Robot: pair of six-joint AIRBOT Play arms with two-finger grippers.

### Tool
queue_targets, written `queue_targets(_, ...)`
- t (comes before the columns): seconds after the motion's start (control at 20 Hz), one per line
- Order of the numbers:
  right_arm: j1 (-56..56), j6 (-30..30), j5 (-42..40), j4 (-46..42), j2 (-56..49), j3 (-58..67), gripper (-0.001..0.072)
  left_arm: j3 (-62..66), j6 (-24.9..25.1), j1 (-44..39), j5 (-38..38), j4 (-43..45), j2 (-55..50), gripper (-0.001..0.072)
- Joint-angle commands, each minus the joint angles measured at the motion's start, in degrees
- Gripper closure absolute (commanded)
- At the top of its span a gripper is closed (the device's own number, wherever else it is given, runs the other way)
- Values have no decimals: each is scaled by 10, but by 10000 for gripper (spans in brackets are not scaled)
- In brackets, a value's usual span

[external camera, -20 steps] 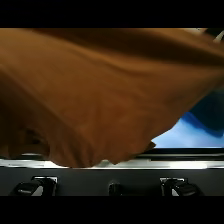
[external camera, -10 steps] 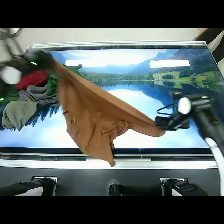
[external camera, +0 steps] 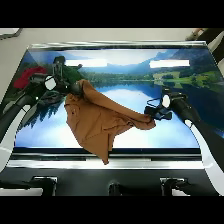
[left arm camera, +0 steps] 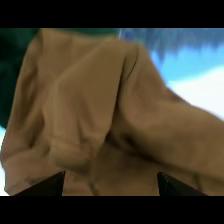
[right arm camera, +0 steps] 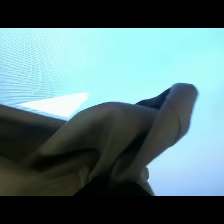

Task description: Fold the shirts.

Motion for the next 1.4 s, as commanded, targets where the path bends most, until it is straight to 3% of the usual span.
queue_targets(0.0,0,-48,46,-65,-1,46,660,0,26,40,-210,5,15,-5)
queue_targets(0.1,0,-66,91,-86,11,50,660,-44,35,81,-277,-56,44,-5)
queue_targets(0.2,1,-68,130,-83,14,50,660,-152,43,102,-266,-147,96,-5)
queue_targets(0.35,1,-68,141,-76,14,49,659,-356,52,91,-189,-231,179,-3)
queue_targets(0.5,1,-68,138,-74,14,49,659,-471,52,76,-130,-282,203,-1)
queue_targets(0.65,1,-68,139,-52,14,49,659,-507,51,45,-42,-337,198,6)
queue_targets(0.75,1,-68,138,-41,14,49,659,-507,51,20,20,-372,198,79)
queue_targets(0.9,1,-68,137,-40,14,49,659,-506,8,4,95,-394,191,85)
queue_targets(0.95,1,-68,137,-40,14,49,659,-506,-8,5,108,-395,188,192)
queue_targets(1.0,1,-68,139,-40,14,49,659,-505,-13,6,114,-395,186,369)
queue_targets(1.05,1,-68,141,-40,14,50,659,-499,-9,10,113,-398,187,661)
queue_targets(1.25,1,-60,119,-89,59,67,661,-373,139,31,92,-387,254,679)
queue_targets(1.35,1,-50,96,-142,110,125,661,-252,159,36,127,-337,326,679)
